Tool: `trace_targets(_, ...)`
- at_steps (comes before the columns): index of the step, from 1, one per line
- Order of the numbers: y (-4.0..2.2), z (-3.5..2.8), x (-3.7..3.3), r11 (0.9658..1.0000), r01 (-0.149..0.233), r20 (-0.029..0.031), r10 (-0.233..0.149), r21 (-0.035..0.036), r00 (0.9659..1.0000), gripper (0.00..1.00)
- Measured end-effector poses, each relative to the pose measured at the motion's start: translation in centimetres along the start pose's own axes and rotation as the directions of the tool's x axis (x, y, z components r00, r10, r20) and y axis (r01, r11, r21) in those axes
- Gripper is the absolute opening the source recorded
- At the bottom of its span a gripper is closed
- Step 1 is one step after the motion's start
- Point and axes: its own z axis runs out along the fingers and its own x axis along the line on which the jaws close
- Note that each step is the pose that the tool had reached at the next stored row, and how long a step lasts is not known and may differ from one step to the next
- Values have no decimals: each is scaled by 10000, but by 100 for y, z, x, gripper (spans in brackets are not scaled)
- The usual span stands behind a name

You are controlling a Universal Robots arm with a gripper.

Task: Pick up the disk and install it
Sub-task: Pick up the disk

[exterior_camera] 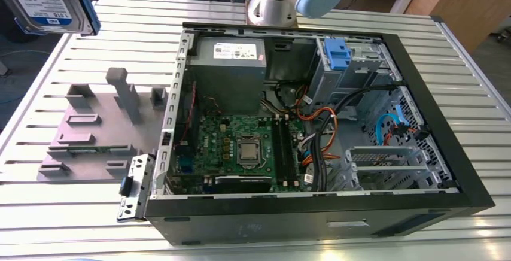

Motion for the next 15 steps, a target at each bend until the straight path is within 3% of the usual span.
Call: trace_targets(15, 0, -41, 0, 10000, 0, 0, 0, 0, 10000, 37)
